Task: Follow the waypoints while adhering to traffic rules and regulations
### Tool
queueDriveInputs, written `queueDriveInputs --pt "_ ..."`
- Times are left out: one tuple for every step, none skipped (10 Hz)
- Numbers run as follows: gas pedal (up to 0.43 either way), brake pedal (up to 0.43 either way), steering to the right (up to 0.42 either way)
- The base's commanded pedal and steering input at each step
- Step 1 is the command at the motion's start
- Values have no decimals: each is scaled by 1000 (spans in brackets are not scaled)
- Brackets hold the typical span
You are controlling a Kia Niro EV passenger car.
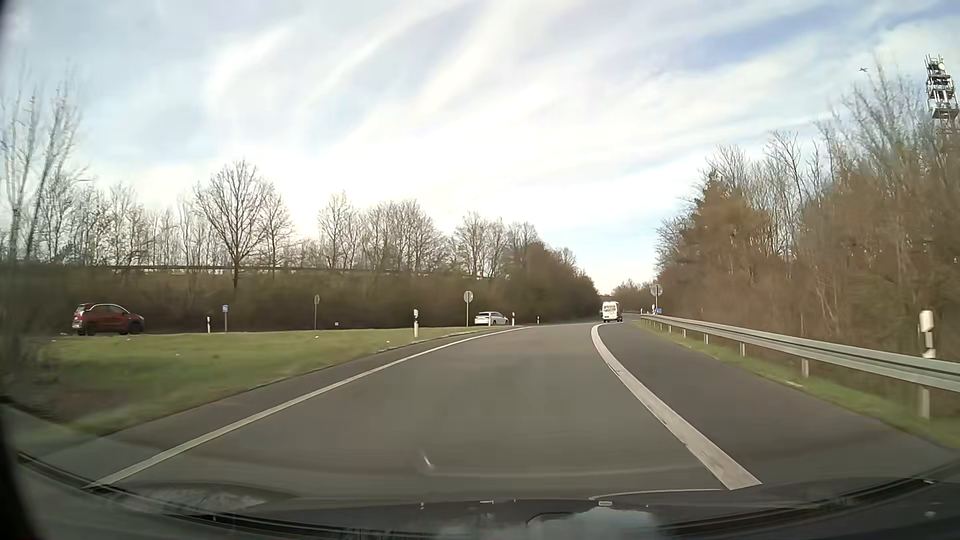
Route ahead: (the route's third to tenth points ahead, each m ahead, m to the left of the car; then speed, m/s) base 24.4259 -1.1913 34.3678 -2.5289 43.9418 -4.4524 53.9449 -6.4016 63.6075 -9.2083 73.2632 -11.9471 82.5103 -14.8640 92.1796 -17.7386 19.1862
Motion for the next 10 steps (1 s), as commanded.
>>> queueDriveInputs --pt "157 0 27" --pt "157 0 27" --pt "157 0 29" --pt "157 0 30" --pt "157 0 30" --pt "157 0 29" --pt "157 0 28" --pt "157 0 27" --pt "157 0 26" --pt "157 0 25"
